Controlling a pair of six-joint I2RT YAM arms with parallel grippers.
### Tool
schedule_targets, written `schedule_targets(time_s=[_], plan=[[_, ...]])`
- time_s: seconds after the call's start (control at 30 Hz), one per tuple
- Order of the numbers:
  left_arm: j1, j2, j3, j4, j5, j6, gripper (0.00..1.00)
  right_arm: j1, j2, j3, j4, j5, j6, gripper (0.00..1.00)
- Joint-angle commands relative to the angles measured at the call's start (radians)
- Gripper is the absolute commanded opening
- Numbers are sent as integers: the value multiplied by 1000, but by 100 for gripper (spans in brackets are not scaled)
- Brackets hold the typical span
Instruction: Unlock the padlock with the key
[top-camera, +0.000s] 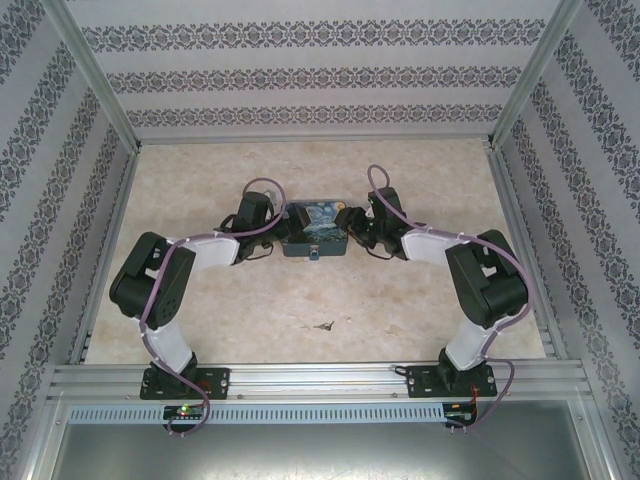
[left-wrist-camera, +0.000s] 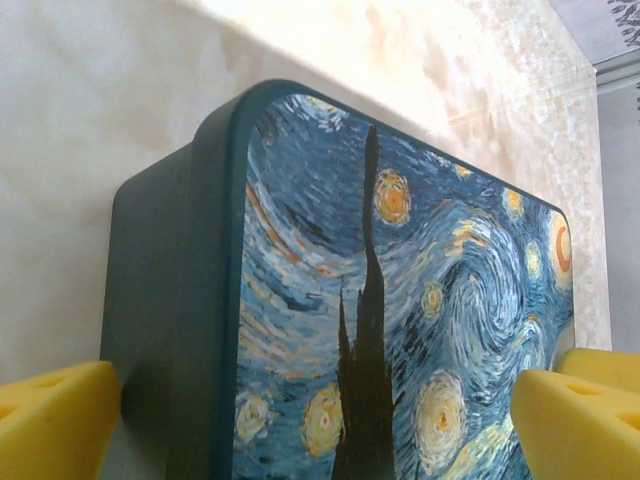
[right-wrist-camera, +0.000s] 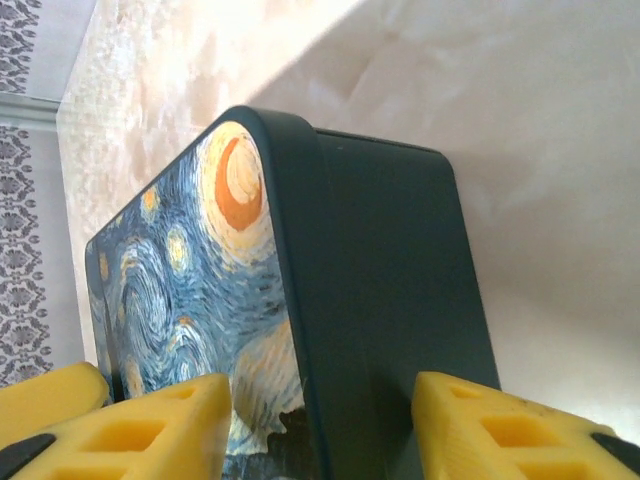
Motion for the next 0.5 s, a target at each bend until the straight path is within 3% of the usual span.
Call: schedule_targets(time_s=[0.0, 0.13, 0.3, 0.47], plan=[[-58, -40, -59, 83, 13, -56, 100, 45, -39, -50, 39, 7, 7, 55], [-59, -32, -52, 68, 4, -50, 100, 50, -55, -61, 29, 21, 4, 59], [-58, -24, -23, 38, -14, -30, 100, 33, -76, -53, 9, 38, -11, 72], [-34, -44, 8, -25, -43, 12, 100, 6, -203, -101, -44, 113, -40, 75]])
